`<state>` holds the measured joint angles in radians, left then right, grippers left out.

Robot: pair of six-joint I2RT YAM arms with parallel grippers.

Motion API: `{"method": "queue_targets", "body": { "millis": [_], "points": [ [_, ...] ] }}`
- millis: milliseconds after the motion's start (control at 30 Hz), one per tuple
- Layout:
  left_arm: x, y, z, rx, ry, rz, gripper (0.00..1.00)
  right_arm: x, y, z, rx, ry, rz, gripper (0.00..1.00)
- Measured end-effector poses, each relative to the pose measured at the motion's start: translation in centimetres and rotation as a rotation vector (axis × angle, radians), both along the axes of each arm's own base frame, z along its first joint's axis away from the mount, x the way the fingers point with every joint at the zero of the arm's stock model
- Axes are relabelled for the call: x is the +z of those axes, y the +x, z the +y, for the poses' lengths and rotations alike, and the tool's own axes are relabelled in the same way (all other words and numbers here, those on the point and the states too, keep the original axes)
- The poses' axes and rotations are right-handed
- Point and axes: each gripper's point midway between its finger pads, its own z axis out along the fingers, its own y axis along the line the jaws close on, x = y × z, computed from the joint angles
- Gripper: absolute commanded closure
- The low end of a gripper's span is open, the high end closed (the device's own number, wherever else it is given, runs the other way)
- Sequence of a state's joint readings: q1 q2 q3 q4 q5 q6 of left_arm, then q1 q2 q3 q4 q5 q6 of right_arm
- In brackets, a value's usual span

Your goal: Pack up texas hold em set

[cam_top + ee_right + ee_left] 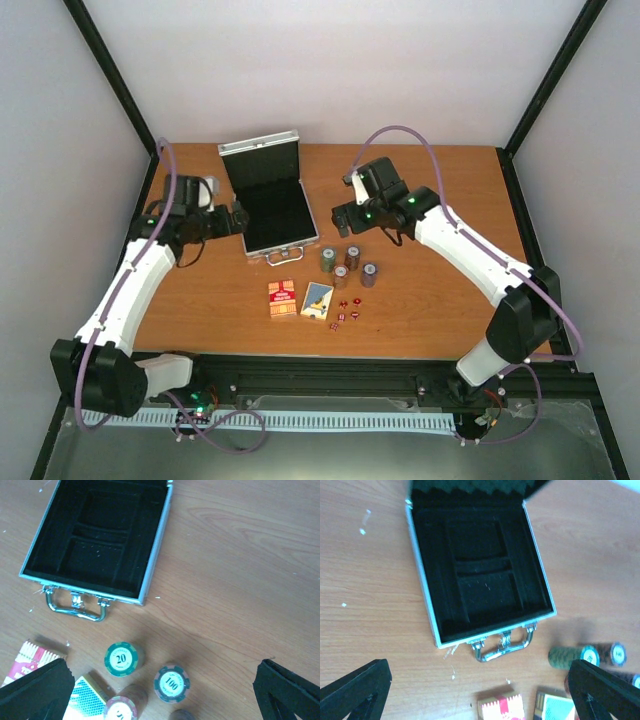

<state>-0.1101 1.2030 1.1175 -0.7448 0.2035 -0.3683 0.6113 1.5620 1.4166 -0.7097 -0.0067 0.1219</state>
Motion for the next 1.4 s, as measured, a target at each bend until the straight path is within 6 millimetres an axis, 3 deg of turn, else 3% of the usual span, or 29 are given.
{"method": "queue_targets", "body": {
  "millis": [167, 300, 433, 867, 1033, 1400],
  "points": [
    [-2.7, -1.8, -2.6, -0.078, 0.038, 0.057, 0.0, -2.1, -0.9, 2.1, 0.072, 0.003, 0.063, 0.04],
    [-4.9, -3.0, -2.4, -0.065, 0.043, 0.111, 0.0, -5.1, -2.9, 5.0, 0.162, -0.038, 0.126, 0.08],
    [-5.2, -3.0, -2.0, -0.051, 0.06, 0.114, 0.0, -7.9, -4.7, 6.8, 0.223, -0.078, 0.195, 0.13],
    [-5.2, -3.0, -1.6, -0.037, 0.077, 0.109, 0.0, -12.7, -5.1, 6.1, 0.203, -0.172, 0.304, 0.15],
    [-5.3, -3.0, -1.6, -0.042, 0.082, 0.109, 0.0, -14.2, -4.0, 6.3, 0.195, -0.221, 0.309, 0.15],
    [-6.4, -2.8, -1.6, -0.046, 0.089, 0.137, 0.0, -15.5, -2.2, 6.5, 0.19, -0.286, 0.276, 0.37]
  ]
}}
